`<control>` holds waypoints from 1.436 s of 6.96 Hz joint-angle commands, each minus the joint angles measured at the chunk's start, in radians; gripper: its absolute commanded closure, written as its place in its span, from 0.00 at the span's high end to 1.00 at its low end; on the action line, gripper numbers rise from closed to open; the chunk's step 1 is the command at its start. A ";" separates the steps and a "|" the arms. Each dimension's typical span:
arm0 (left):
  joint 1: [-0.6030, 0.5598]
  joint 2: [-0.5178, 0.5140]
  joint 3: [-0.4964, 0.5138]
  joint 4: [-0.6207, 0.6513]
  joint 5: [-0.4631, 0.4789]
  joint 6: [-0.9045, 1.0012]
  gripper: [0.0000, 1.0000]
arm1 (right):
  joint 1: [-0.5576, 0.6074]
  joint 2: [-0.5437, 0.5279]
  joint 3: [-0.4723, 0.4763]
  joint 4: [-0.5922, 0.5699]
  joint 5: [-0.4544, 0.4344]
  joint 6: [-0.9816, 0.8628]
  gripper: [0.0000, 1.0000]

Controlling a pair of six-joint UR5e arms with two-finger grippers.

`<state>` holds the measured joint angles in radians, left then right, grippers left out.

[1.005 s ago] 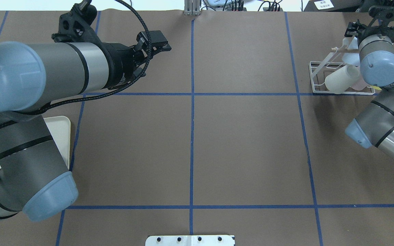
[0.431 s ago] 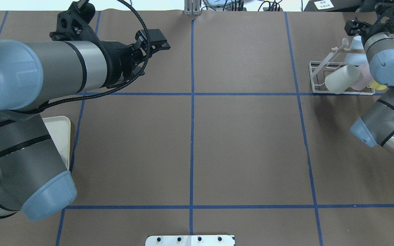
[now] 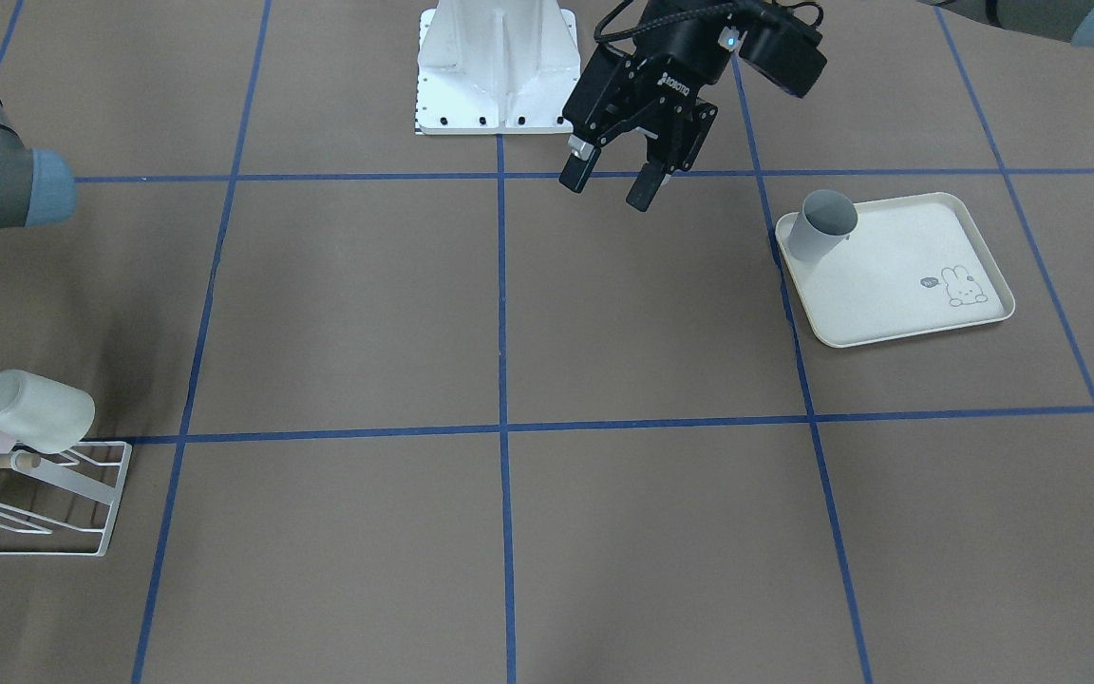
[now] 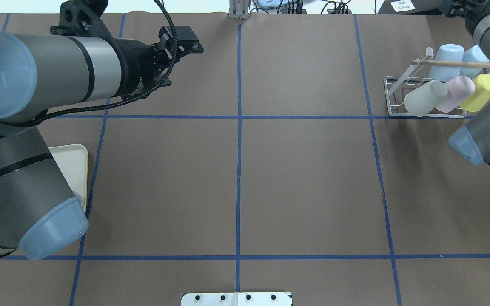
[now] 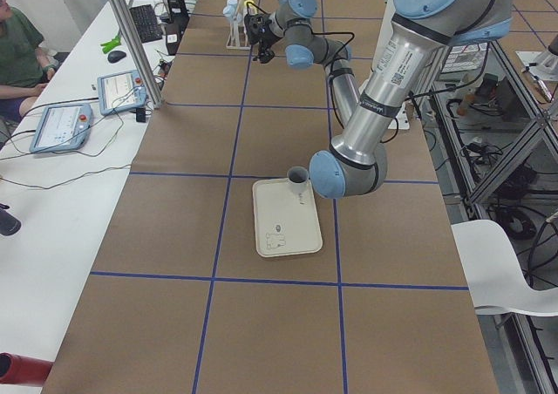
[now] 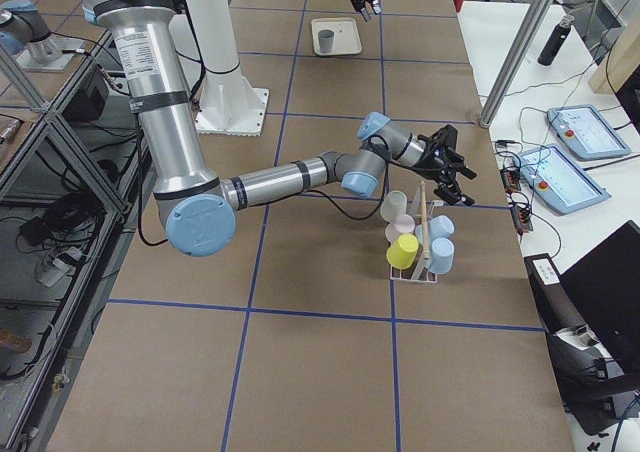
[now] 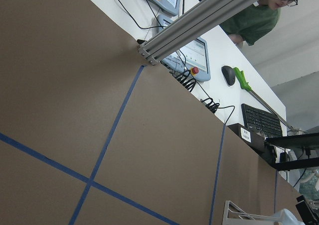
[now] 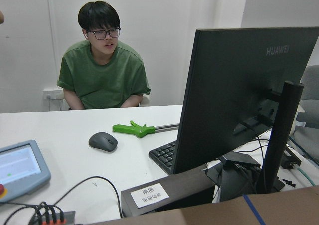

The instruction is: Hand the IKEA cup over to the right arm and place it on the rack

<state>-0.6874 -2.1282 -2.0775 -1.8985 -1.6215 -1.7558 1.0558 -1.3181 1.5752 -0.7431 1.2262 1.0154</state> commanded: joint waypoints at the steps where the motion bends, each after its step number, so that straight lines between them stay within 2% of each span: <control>1: -0.078 0.065 -0.016 0.001 -0.087 0.074 1.00 | 0.033 0.007 0.099 -0.005 0.064 0.061 1.00; 2: -0.125 0.098 -0.016 0.001 -0.131 0.117 1.00 | 0.033 0.007 0.144 -0.013 0.126 0.104 1.00; 3: -0.174 0.135 -0.016 0.001 -0.187 0.166 1.00 | 0.029 0.007 0.204 -0.069 0.177 0.161 1.00; 5: -0.272 0.229 -0.015 0.004 -0.314 0.304 1.00 | -0.040 0.017 0.297 -0.105 0.280 0.315 1.00; 7: -0.361 0.334 -0.012 0.012 -0.426 0.485 1.00 | -0.136 0.092 0.313 -0.101 0.308 0.498 1.00; 10: -0.386 0.522 -0.013 0.039 -0.561 0.637 1.00 | -0.240 0.172 0.329 -0.091 0.326 0.659 1.00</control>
<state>-1.0678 -1.6799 -2.0901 -1.8789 -2.1378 -1.1766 0.8499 -1.1775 1.9017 -0.8395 1.5478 1.6160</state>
